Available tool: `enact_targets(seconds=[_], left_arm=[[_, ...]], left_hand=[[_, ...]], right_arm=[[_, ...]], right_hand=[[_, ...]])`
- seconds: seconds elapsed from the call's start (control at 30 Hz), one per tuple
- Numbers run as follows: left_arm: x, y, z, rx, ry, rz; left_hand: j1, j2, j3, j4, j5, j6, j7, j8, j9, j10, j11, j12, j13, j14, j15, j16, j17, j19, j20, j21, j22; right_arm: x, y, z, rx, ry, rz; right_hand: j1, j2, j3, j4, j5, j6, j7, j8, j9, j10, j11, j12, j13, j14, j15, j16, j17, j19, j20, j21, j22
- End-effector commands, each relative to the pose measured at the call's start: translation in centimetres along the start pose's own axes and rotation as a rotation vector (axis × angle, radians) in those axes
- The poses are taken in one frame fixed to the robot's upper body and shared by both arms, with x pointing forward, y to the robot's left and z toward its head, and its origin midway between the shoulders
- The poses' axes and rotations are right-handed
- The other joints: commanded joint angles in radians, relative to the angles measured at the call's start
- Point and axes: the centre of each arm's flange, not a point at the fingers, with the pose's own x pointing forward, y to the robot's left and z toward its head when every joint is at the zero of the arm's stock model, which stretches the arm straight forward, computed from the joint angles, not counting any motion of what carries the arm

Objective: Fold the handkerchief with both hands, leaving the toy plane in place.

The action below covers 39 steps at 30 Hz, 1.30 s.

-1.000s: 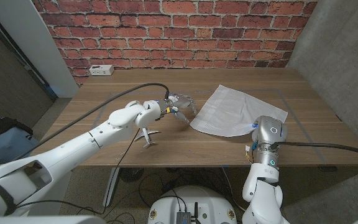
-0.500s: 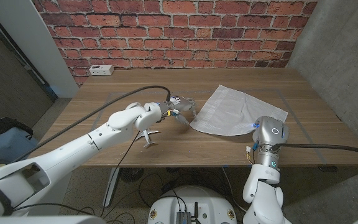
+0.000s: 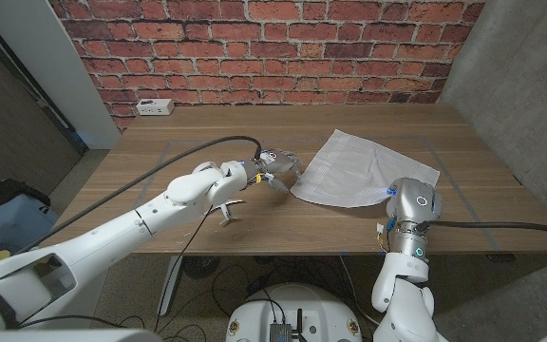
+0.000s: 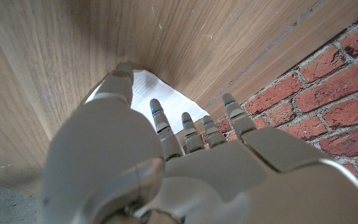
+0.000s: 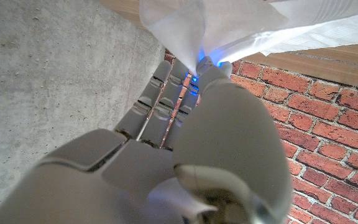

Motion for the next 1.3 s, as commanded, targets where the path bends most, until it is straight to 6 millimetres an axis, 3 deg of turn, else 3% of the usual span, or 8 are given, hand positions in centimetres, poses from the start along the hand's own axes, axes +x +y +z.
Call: enact_targets(seconds=[0.03, 0.37, 0.8, 0.93, 1.13, 1.17, 1.3], left_arm=[[0.7, -0.8, 0.9, 0.021, -0.024, -0.017], [1.2, -1.1, 1.0, 0.027, -0.023, -0.013], [2.4, -2.4, 1.0, 0.033, -0.015, -0.056], [2.6, -2.5, 1.1, 0.024, -0.022, -0.048], [2.7, -2.5, 1.2, 0.001, -0.030, 0.000], [2.7, -2.5, 1.2, -0.003, -0.029, 0.007], [2.6, -2.4, 1.2, -0.014, -0.020, 0.042]], left_hand=[[0.016, 0.004, -0.009, 0.001, 0.001, -0.020, 0.000, 0.004, 0.001, 0.001, 0.000, 0.004, 0.003, 0.003, -0.001, 0.002, 0.003, 0.001, -0.006, 0.008, 0.002], [0.020, 0.021, -0.020, 0.010, -0.004, 0.055, -0.004, 0.034, 0.002, 0.026, -0.006, 0.013, 0.003, 0.012, -0.013, 0.005, 0.003, 0.008, -0.012, 0.010, 0.003], [0.036, 0.080, -0.009, 0.017, -0.015, 0.049, 0.003, 0.026, 0.002, 0.032, 0.004, 0.013, 0.003, 0.016, -0.011, 0.005, 0.003, 0.009, -0.005, 0.011, 0.004], [0.044, 0.109, -0.009, 0.017, -0.028, 0.121, 0.008, 0.048, 0.003, 0.051, 0.007, 0.018, 0.003, 0.023, -0.012, 0.005, 0.002, 0.012, -0.005, 0.014, 0.005], [0.068, 0.187, -0.015, 0.007, -0.058, 0.441, 0.106, 0.135, 0.016, 0.143, 0.004, 0.036, 0.002, 0.072, -0.037, 0.005, -0.002, 0.034, -0.008, 0.025, 0.007], [0.074, 0.193, -0.015, 0.004, -0.059, 0.472, 0.125, 0.145, 0.018, 0.156, 0.001, 0.038, 0.002, 0.085, -0.042, 0.008, -0.002, 0.039, -0.012, 0.027, 0.007], [0.082, 0.200, -0.014, 0.000, -0.061, 0.484, 0.148, 0.148, 0.021, 0.176, 0.000, 0.042, 0.002, 0.104, -0.048, 0.011, -0.002, 0.048, -0.015, 0.032, 0.008]], right_arm=[[0.0, -0.1, -0.1, 0.010, 0.004, -0.008], [0.1, 0.0, -0.1, 0.017, 0.008, -0.009], [0.2, 0.0, -0.2, 0.015, 0.003, -0.011], [0.3, 0.0, -0.2, 0.014, 0.004, -0.012], [0.4, 0.0, -0.2, 0.016, 0.006, -0.015], [0.4, 0.1, -0.2, 0.016, 0.003, -0.014], [0.4, 0.2, -0.3, 0.022, 0.014, -0.015]], right_hand=[[-0.006, 0.001, 0.002, -0.005, 0.007, 0.008, 0.000, -0.007, 0.002, 0.008, 0.006, -0.002, 0.003, 0.013, -0.108, -0.005, 0.004, -0.008, -0.006, 0.008, 0.002], [-0.010, 0.003, 0.002, -0.008, 0.008, 0.008, 0.001, -0.010, 0.002, 0.008, 0.002, -0.005, 0.005, 0.015, -0.108, -0.011, 0.010, -0.010, -0.009, 0.014, 0.001], [-0.012, 0.004, 0.002, -0.011, 0.008, 0.010, 0.002, -0.014, 0.003, 0.011, 0.003, -0.007, 0.006, 0.018, -0.108, -0.017, 0.016, -0.014, -0.010, 0.020, -0.001], [-0.013, 0.004, 0.002, -0.013, 0.008, 0.012, 0.002, -0.014, 0.003, 0.011, 0.004, -0.007, 0.007, 0.020, -0.108, -0.018, 0.019, -0.014, -0.010, 0.023, -0.001], [-0.014, 0.005, 0.002, -0.014, 0.008, 0.010, 0.002, -0.017, 0.003, 0.010, -0.001, -0.009, 0.009, 0.020, -0.108, -0.022, 0.022, -0.015, -0.011, 0.027, -0.002], [-0.014, 0.004, 0.002, -0.015, 0.008, 0.011, 0.002, -0.017, 0.003, 0.010, 0.002, -0.009, 0.009, 0.020, -0.108, -0.022, 0.022, -0.015, -0.011, 0.028, -0.002], [-0.014, 0.004, 0.003, -0.016, 0.008, 0.013, 0.004, -0.018, 0.004, 0.013, 0.002, -0.010, 0.007, 0.020, -0.108, -0.025, 0.024, -0.016, -0.011, 0.030, -0.002]])
